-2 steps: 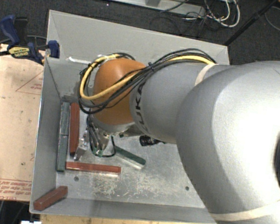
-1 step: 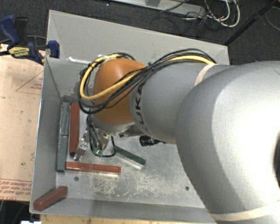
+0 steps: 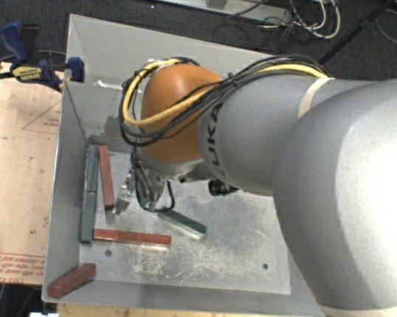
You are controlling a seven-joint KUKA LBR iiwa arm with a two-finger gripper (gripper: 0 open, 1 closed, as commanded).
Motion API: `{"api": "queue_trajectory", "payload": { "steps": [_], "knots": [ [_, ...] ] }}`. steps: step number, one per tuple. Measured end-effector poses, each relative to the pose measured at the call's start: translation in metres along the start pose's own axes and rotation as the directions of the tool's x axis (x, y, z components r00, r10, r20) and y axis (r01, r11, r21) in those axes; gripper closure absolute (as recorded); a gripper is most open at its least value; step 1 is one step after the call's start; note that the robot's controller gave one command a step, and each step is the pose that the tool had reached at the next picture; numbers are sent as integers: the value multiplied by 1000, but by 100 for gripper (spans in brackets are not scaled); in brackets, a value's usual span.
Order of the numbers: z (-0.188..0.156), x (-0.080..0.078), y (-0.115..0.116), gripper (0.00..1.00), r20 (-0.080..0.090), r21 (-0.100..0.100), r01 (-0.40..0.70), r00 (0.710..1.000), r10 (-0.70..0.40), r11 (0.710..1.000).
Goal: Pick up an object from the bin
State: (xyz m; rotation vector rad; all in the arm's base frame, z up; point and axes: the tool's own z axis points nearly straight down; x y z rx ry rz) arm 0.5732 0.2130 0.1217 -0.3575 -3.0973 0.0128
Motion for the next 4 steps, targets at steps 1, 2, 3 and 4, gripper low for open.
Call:
{"api": "queue_trajectory", "payload": {
  "steps": [1, 2, 3, 4],
  "knots": [
    [-47, -4, -1, 0, 24, -12, 4, 1000, -4, 1000],
    [-37, -3, -2, 0, 23, -11, 6, 1000, -6, 1000],
    [46, 27, -54, 100, 29, -22, -57, 998, 58, 998],
    [46, 27, -54, 100, 29, -22, -57, 998, 58, 998]
  ]
}}
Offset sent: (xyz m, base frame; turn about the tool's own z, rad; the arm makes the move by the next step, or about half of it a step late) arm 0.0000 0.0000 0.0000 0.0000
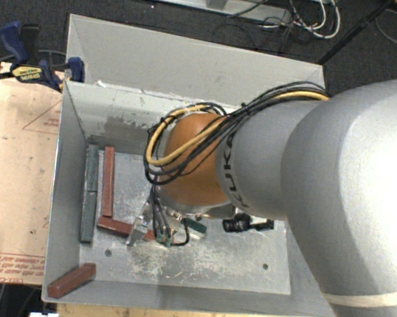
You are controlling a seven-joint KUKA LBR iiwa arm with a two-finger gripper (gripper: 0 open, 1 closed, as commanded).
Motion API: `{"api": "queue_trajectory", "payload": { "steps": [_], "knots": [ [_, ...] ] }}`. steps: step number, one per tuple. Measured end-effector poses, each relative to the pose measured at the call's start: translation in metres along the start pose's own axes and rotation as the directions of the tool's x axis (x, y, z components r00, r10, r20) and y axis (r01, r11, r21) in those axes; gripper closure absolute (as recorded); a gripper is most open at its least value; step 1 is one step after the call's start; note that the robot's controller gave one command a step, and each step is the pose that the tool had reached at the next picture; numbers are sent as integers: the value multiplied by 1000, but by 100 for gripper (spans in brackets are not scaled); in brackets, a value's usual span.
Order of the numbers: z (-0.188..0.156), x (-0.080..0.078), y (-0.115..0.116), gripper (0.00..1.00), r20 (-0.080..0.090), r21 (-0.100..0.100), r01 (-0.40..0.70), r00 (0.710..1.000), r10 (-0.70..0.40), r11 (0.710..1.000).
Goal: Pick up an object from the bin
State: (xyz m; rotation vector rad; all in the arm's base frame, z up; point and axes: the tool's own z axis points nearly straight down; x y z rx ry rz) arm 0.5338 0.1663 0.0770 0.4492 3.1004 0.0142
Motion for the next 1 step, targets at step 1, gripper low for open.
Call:
{"api": "queue_trajectory", "payload": {
  "steps": [1],
  "knots": [
    [-147, -4, -5, 100, -5, 8, 41, 999, -41, 999]
  ]
}}
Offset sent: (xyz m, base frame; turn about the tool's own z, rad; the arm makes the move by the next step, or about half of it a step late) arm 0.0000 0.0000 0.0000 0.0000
